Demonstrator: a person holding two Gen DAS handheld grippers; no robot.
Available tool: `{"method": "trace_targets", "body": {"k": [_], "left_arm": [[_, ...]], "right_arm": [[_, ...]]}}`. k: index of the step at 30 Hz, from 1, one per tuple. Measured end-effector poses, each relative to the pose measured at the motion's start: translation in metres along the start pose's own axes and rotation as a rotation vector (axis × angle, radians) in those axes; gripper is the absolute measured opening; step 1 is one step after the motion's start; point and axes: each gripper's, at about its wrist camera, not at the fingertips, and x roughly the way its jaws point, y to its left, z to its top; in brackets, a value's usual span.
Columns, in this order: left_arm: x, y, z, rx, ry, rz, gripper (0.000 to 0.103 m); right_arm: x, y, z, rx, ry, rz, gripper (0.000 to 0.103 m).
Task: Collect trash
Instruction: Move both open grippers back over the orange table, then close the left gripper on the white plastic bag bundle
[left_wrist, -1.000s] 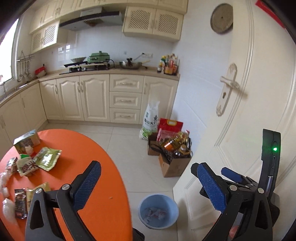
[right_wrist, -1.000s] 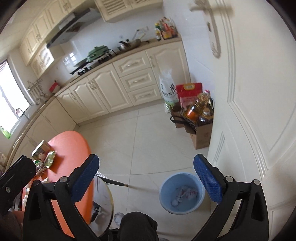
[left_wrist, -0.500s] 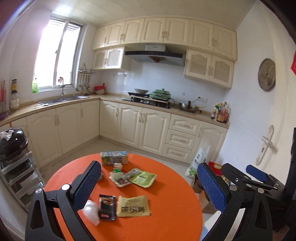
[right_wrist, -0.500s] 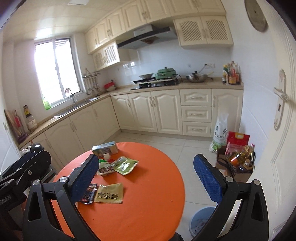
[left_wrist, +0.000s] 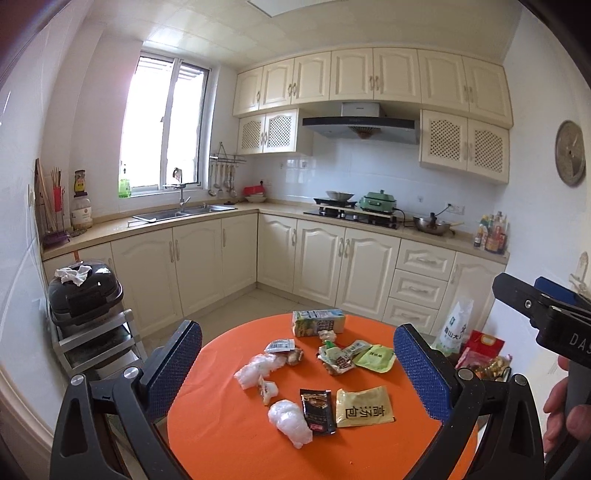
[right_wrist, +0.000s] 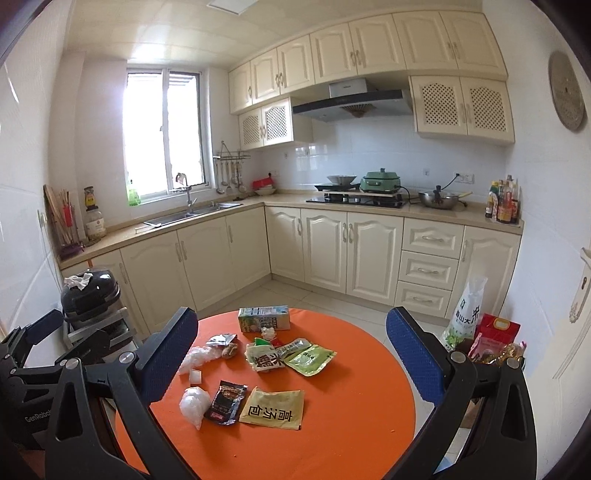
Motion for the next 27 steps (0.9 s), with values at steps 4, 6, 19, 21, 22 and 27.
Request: {"method": "trace_targets", "body": {"k": [4, 6, 19, 21, 22, 27], "left_arm": [[0.011, 0.006, -0.012, -0.015, 0.064, 0.028, 0.102], [0.022, 0.011, -0.007, -0.028, 0.108, 0.034, 0.102], [0.136, -0.002, -0.038, -0.046, 0.406, 0.059, 0.102], [0.158, 0.000, -0.024, -0.049, 0.438, 0.056, 0.102], [0.168, -0.001, -0.022, -0.052, 0.451, 0.054, 0.102], [0.222, 0.020, -0.017, -0.075, 0.505, -0.005, 0.075]], "right_arm": [[0.024, 0.005, -0.013, -0.027, 0.059, 0.014, 0.103], [0.039, 0.004, -0.021, -0.034, 0.101, 0.011, 0.103], [0.139, 0.014, -0.092, -0.063, 0.373, 0.047, 0.103], [0.151, 0.014, -0.102, -0.062, 0.411, 0.043, 0.103], [0.158, 0.013, -0.108, -0.059, 0.429, 0.041, 0.103], [0.192, 0.010, -0.136, -0.049, 0.540, 0.033, 0.102]]}}
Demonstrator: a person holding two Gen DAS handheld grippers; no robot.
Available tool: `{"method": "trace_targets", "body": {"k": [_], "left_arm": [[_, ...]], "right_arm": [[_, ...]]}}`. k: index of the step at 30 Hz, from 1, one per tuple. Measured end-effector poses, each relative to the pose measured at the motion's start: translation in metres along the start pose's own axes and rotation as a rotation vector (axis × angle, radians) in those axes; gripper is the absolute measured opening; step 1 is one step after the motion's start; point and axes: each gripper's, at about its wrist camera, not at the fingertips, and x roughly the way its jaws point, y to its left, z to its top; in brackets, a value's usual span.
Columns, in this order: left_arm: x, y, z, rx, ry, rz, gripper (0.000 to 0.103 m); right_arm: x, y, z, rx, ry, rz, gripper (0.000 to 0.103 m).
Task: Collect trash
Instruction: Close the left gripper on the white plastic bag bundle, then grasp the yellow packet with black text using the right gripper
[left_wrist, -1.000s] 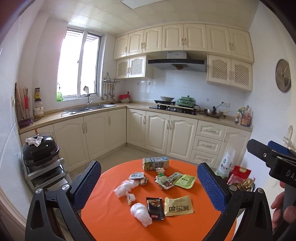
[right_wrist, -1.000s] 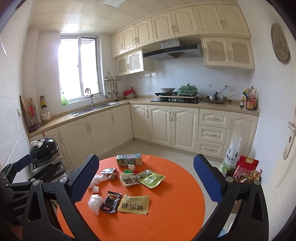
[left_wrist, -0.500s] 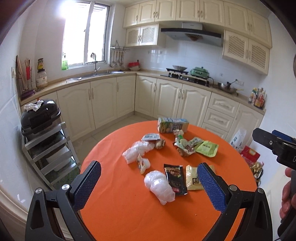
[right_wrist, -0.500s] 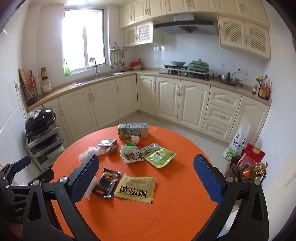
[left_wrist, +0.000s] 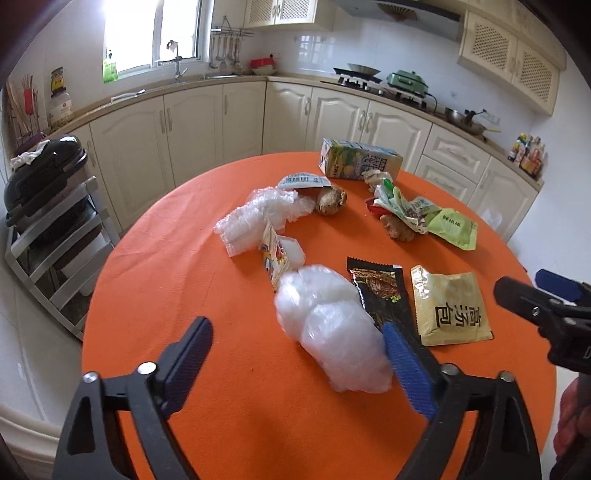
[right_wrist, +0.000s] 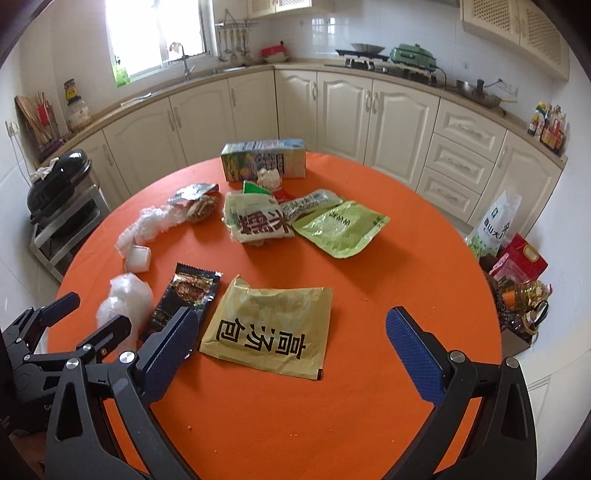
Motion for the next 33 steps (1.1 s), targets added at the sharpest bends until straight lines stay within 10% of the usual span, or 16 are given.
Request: {"method": "trace_targets", "body": {"k": [3, 13, 26, 31, 33], "left_arm": [[0.021, 0.016, 0.009, -0.007, 0.030, -0.032, 0.046], [0.026, 0.042, -0.016, -0.011, -0.005, -0.071, 0.040], [-0.013, 0.055, -0.028, -0.006, -0.047, -0.091, 0.038], [-0.021, 0.053, -0.031, 0.009, -0.058, -0.092, 0.038], [-0.022, 0.055, -0.032, 0.009, -0.055, -0.094, 0.038]], "right_arm": [[0.023, 0.005, -0.003, -0.007, 0.046, 0.009, 0.100], [0.065, 0.027, -0.009, -0.057, 0.098, -0.011, 0.089], [0.046, 0.026, -0.021, -0.090, 0.048, 0.090, 0.043], [0.041, 0.023, -0.018, -0.088, 0.034, 0.107, 0.059], [0.037, 0.022, -0.017, -0.082, 0.005, 0.059, 0.092]]}}
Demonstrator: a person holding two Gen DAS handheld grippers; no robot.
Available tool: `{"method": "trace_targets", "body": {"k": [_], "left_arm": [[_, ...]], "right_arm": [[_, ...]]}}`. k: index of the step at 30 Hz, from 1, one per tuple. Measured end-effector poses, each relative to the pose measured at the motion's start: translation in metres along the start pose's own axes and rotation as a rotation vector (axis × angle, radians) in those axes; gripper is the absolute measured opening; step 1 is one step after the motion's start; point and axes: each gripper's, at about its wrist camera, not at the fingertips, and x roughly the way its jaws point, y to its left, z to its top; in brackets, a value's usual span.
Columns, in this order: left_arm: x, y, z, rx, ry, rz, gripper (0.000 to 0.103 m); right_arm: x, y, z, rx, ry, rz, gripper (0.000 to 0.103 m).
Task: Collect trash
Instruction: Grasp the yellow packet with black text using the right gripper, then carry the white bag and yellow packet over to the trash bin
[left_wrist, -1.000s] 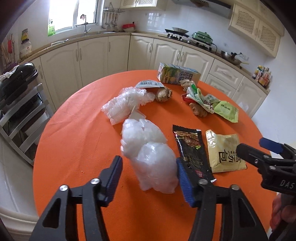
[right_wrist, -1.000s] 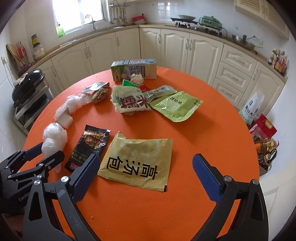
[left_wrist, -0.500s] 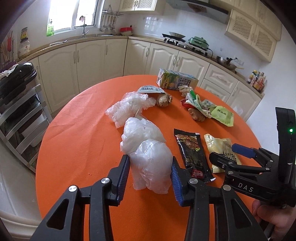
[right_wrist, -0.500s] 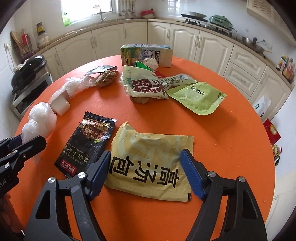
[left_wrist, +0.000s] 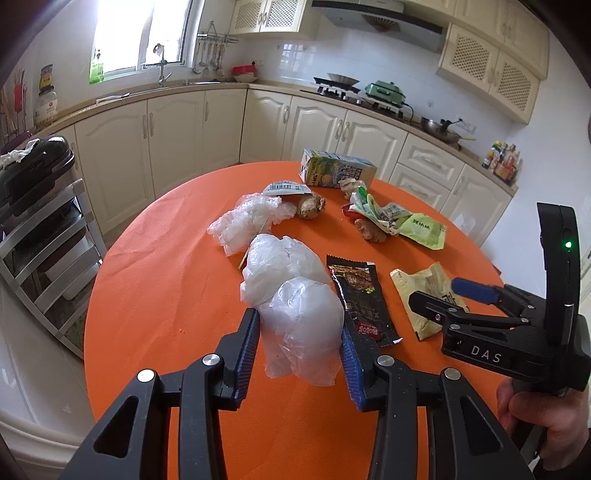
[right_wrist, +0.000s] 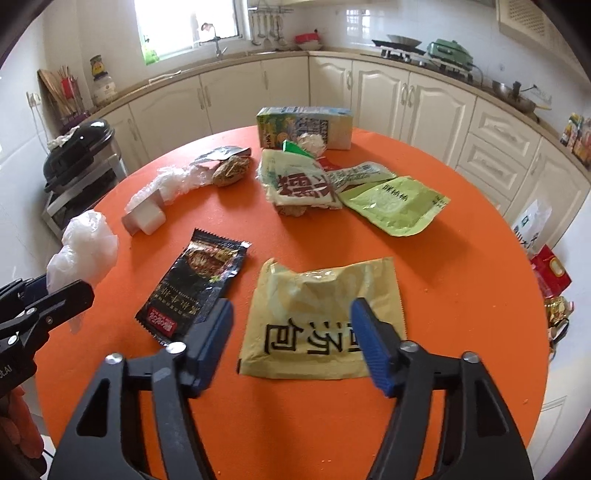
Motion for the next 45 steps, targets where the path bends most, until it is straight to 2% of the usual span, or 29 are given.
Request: {"method": "trace_targets", "body": {"k": [1, 3, 5, 6, 7, 9, 11, 12, 19, 21, 22, 23, 24, 30, 34, 36, 45], "left_arm": [[-0.001, 0.000, 0.000, 0.001, 0.002, -0.001, 0.038], [-0.002, 0.000, 0.000, 0.007, 0.005, -0.004, 0.038], [-0.002, 0.000, 0.000, 0.009, 0.007, -0.005, 0.038], [-0.002, 0.000, 0.000, 0.009, 0.008, -0.007, 0.038], [-0.002, 0.000, 0.001, 0.009, 0.009, -0.007, 0.038], [-0.001, 0.001, 0.001, 0.009, 0.013, -0.004, 0.038], [0.000, 0.002, 0.002, 0.007, 0.017, -0.003, 0.038], [0.002, 0.002, 0.002, 0.006, 0.019, -0.003, 0.038], [0.004, -0.003, 0.004, 0.009, 0.020, -0.009, 0.038], [0.003, -0.006, 0.003, 0.014, 0.017, -0.011, 0.038], [0.002, -0.007, 0.003, 0.017, 0.016, -0.012, 0.038], [0.001, -0.009, 0.003, 0.020, 0.014, -0.011, 0.038], [0.000, -0.010, 0.003, 0.021, 0.013, -0.012, 0.038], [-0.008, -0.013, 0.004, 0.031, -0.003, -0.012, 0.038], [-0.011, -0.014, 0.004, 0.036, -0.009, -0.012, 0.038], [-0.013, -0.015, 0.004, 0.043, -0.012, -0.012, 0.038], [-0.021, -0.025, 0.008, 0.066, -0.023, -0.019, 0.038]], "right_arm": [[0.001, -0.001, 0.000, 0.002, -0.003, -0.016, 0.096], [0.008, -0.004, 0.001, 0.010, 0.024, -0.009, 0.096], [0.021, -0.009, 0.002, 0.022, 0.071, -0.043, 0.096], [0.026, -0.012, 0.002, 0.026, 0.076, -0.056, 0.100], [0.026, -0.017, 0.002, 0.051, 0.075, -0.040, 0.099], [0.027, -0.020, 0.004, 0.052, 0.070, -0.057, 0.091], [0.025, -0.018, 0.006, 0.028, 0.069, -0.029, 0.076], [0.024, -0.019, 0.007, 0.025, 0.074, -0.022, 0.073], [0.023, -0.019, 0.007, 0.000, 0.063, 0.016, 0.061], [0.020, -0.023, 0.007, 0.012, 0.052, 0.043, 0.046], [0.018, -0.025, 0.007, 0.024, 0.052, 0.060, 0.042], [0.017, -0.027, 0.008, 0.040, 0.054, 0.086, 0.032], [0.017, -0.030, 0.008, 0.056, 0.055, 0.105, 0.029], [0.015, -0.037, 0.006, 0.088, 0.042, 0.151, 0.024], [0.012, -0.033, 0.005, 0.065, 0.032, 0.131, 0.021], [0.008, -0.034, 0.004, 0.069, 0.023, 0.131, 0.015], [-0.014, -0.040, -0.002, 0.089, -0.015, 0.149, 0.012]]}}
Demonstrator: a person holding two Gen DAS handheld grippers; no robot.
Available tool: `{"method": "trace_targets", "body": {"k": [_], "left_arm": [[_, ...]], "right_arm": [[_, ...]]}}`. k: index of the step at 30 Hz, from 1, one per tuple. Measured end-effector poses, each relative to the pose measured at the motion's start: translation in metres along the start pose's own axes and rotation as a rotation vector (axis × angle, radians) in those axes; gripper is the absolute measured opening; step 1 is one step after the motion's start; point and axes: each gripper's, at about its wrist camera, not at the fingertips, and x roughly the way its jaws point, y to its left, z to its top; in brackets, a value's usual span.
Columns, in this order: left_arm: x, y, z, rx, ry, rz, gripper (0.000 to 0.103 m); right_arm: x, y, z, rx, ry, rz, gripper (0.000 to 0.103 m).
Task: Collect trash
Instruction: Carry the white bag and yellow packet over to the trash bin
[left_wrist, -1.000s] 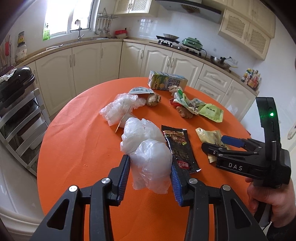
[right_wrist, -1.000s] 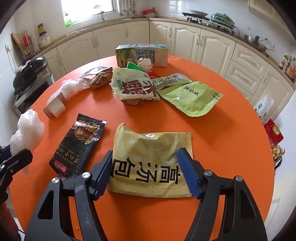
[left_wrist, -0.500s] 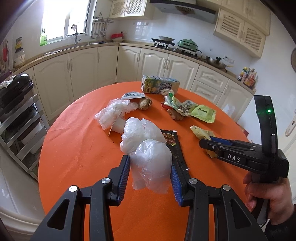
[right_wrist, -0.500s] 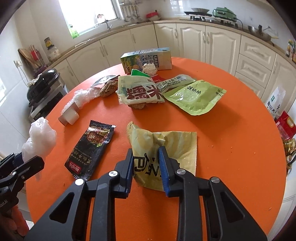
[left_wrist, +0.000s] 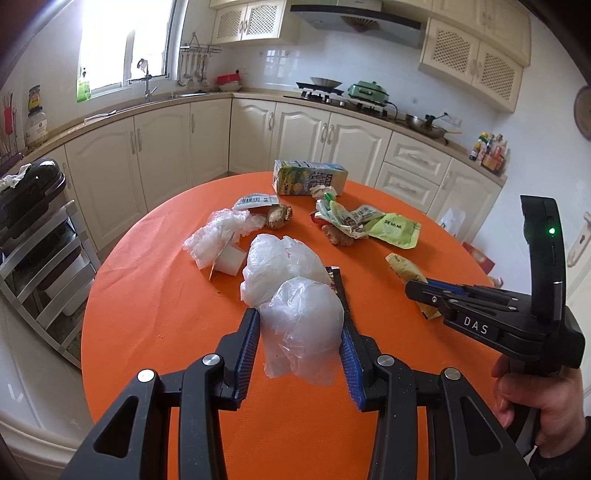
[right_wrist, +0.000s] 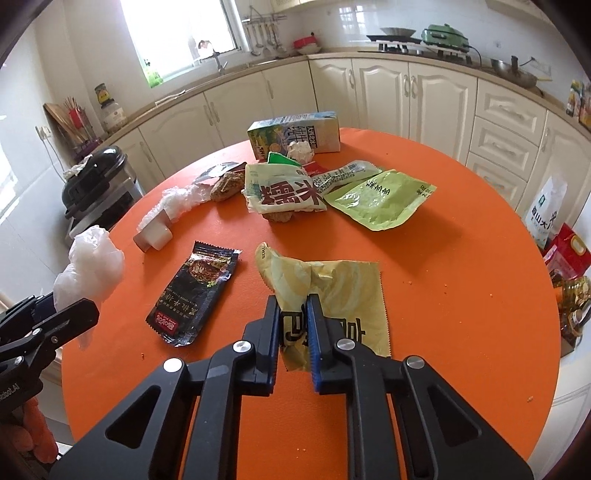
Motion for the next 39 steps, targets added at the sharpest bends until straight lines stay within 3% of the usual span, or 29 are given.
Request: {"method": "trace_targets", "body": {"k": [14, 26, 32, 39], "left_arm": [[-0.017, -0.094, 0.029, 0.141, -0.067, -0.129, 0.038], [0.004, -0.235, 0.048, 0.314, -0.022, -0.372, 0.038], [0.050, -0.306, 0.053, 0.389, 0.076, -0.473, 0.038], [0.161, -0.374, 0.049, 0.476, 0.267, -0.506, 0.038]], "right_arm": [[-0.101, -0.048, -0.001, 0.084, -0.179, -0.040, 0.012], [-0.198, -0.150, -0.040, 0.247, -0.284, -0.199, 0.012], [-0.220, -0.213, -0.078, 0.379, -0.275, -0.281, 0.012], [-0.194, -0.295, -0.136, 0.577, -0.179, -0.307, 0.013]]}}
